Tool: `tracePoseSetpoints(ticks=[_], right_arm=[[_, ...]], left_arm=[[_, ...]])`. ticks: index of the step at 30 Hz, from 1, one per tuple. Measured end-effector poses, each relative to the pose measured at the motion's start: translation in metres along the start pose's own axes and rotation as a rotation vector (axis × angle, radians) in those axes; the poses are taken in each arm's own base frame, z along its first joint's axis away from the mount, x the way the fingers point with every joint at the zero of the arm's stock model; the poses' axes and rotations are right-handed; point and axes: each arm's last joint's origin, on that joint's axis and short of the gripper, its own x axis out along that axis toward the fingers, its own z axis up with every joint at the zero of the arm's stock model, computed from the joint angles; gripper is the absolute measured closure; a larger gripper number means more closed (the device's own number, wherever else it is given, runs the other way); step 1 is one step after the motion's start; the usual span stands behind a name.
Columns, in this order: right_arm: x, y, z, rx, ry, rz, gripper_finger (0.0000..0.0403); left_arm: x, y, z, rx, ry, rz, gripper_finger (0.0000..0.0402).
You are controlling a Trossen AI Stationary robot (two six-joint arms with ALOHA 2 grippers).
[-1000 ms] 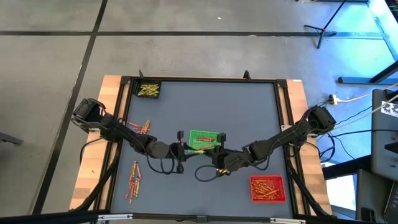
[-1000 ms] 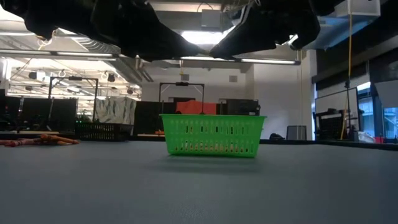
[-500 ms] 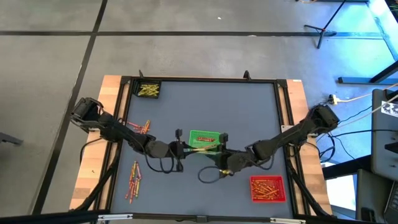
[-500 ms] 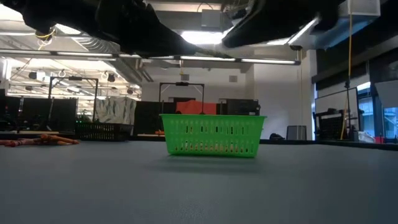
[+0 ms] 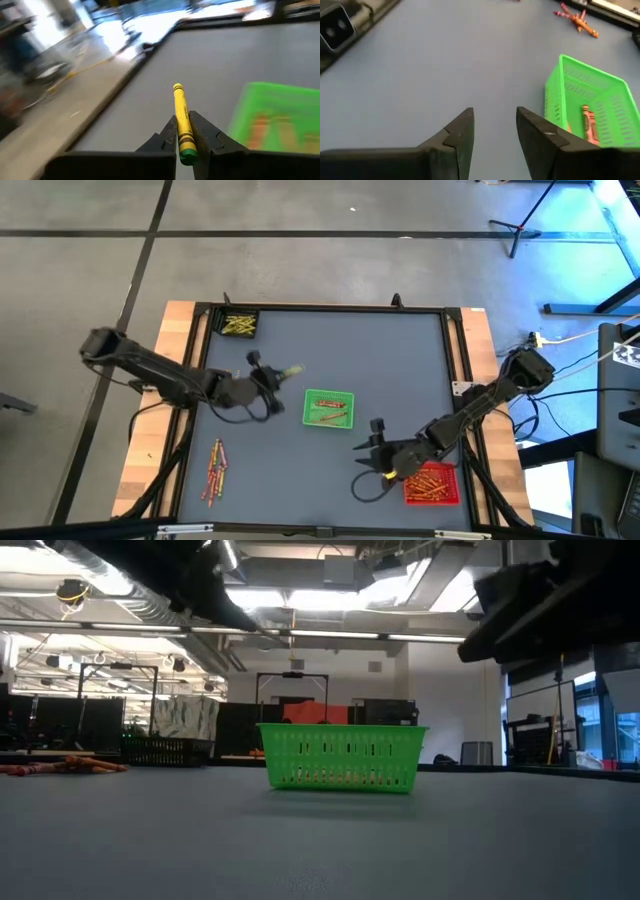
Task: Sort crayons
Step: Put the green crayon into the black bin
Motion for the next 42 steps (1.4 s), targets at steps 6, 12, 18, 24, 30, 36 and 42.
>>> tracePoseSetpoints(ticks=[6, 12, 18, 24, 30, 36, 42], right_arm=[[-0.003, 0.0, -0.022, 0.105, -0.161, 0.014, 0.026], [-0.009, -0.004, -0.039, 0.214, -0.262, 0.028, 0.026], [-0.005, -0.001, -0.047, 0.291, -0.26, 0.063, 0.026], [-0.001, 0.001, -0.051, 0.281, -0.248, 0.095, 0.026], [-0.001, 0.001, -0.051, 0.272, -0.248, 0.078, 0.026], [-0.001, 0.001, -0.051, 0.272, -0.248, 0.078, 0.026], [-0.001, 0.001, -0.051, 0.271, -0.247, 0.077, 0.026]], left_arm=[[0.0, 0.054, -0.001, -0.02, 0.095, 0.22, 0.0391], [0.006, 0.092, -0.009, -0.033, 0.202, 0.382, 0.0391], [0.012, 0.121, -0.029, -0.058, 0.377, 0.518, 0.0392], [0.011, 0.137, -0.041, -0.097, 0.486, 0.588, 0.0392], [0.009, 0.144, -0.05, -0.163, 0.575, 0.552, 0.0392], [0.009, 0.157, -0.058, -0.214, 0.649, 0.564, 0.0392], [0.009, 0.17, -0.062, -0.287, 0.687, 0.546, 0.0392]])
